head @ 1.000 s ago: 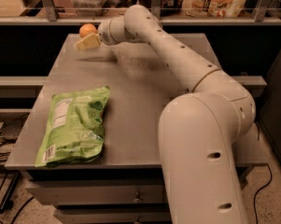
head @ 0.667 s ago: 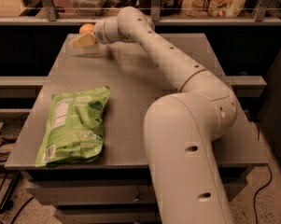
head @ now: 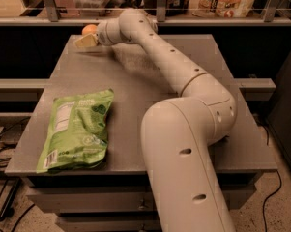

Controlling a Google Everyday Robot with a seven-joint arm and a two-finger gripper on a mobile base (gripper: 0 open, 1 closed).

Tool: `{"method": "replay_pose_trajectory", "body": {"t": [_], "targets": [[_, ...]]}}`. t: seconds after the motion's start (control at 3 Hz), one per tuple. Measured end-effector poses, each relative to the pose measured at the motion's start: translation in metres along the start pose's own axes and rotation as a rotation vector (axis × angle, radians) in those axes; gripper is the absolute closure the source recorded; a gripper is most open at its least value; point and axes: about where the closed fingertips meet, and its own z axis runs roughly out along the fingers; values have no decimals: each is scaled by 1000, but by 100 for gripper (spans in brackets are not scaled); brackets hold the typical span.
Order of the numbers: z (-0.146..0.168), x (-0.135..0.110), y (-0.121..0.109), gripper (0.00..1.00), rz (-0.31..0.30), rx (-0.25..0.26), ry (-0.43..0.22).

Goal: Move orange near green rice chip bag

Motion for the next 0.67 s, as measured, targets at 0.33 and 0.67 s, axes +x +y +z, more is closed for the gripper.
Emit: {"method": "replay_pose_trajectory", "body": {"t": [0.33,0.67], "targets": [[2,2,-4,41,11,9,4],[1,2,-7,65,15,21,7]]}}
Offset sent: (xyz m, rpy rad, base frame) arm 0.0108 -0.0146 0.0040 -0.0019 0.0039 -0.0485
